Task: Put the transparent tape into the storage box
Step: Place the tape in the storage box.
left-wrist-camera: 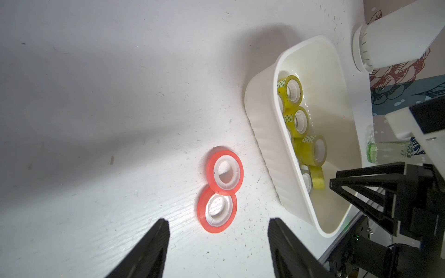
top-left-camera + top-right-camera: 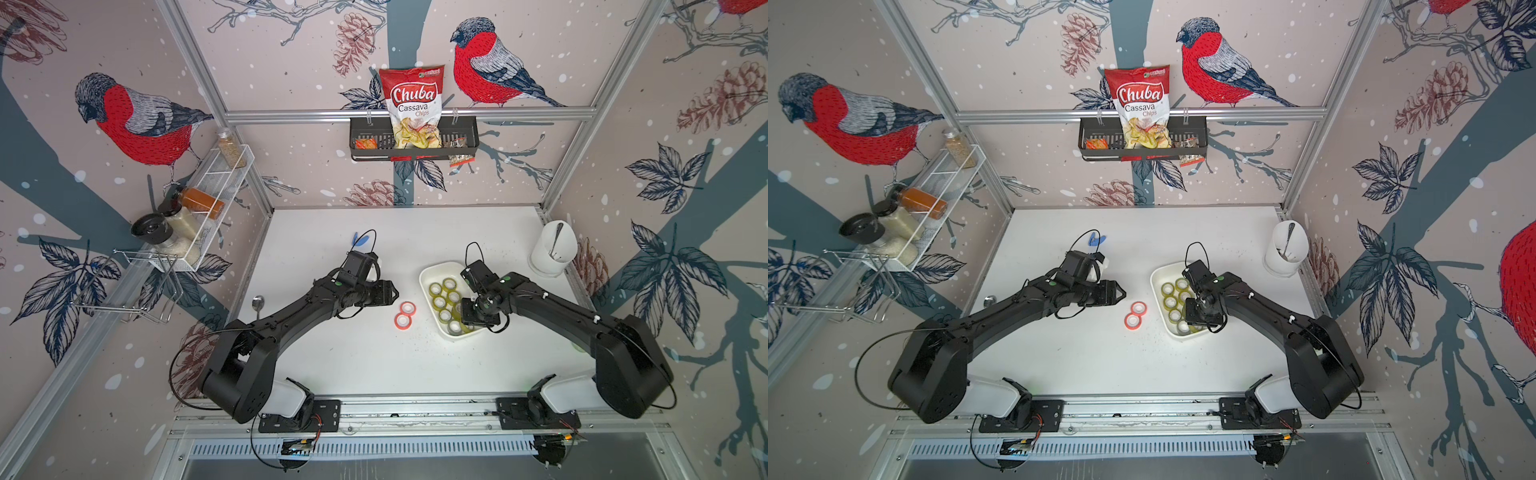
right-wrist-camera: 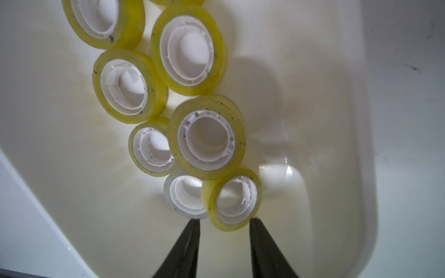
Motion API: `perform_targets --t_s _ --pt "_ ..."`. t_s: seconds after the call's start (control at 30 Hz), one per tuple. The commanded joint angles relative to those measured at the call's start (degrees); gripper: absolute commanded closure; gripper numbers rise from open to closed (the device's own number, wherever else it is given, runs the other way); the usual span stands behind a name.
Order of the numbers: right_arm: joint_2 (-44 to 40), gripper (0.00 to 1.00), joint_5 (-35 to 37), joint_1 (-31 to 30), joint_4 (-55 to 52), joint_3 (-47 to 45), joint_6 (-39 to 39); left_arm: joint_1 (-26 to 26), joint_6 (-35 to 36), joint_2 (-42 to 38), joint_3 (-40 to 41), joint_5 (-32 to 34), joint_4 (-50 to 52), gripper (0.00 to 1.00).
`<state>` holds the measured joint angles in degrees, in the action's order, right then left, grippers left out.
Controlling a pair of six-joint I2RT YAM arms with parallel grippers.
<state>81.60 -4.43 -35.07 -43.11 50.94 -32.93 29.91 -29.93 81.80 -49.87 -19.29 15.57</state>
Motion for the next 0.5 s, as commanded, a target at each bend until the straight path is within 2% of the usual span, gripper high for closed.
perform_targets --t_s 0.0,0.3,0.47 --pt "-0.1 0.61 -2.7 0.2 1.6 -0.7 -0.4 0.3 0.6 -0.2 0.1 0.7 -0.4 0.30" --pt "0.9 0.68 -3.6 2.1 4.4 -2.0 1.0 0.3 1.1 0.1 -0.1 1.0 0.2 0.30" --pt "1.3 0.69 -4.2 2.5 5.6 -1.8 1.6 0.3 1.2 0.7 -0.3 0.9 0.2 0.30"
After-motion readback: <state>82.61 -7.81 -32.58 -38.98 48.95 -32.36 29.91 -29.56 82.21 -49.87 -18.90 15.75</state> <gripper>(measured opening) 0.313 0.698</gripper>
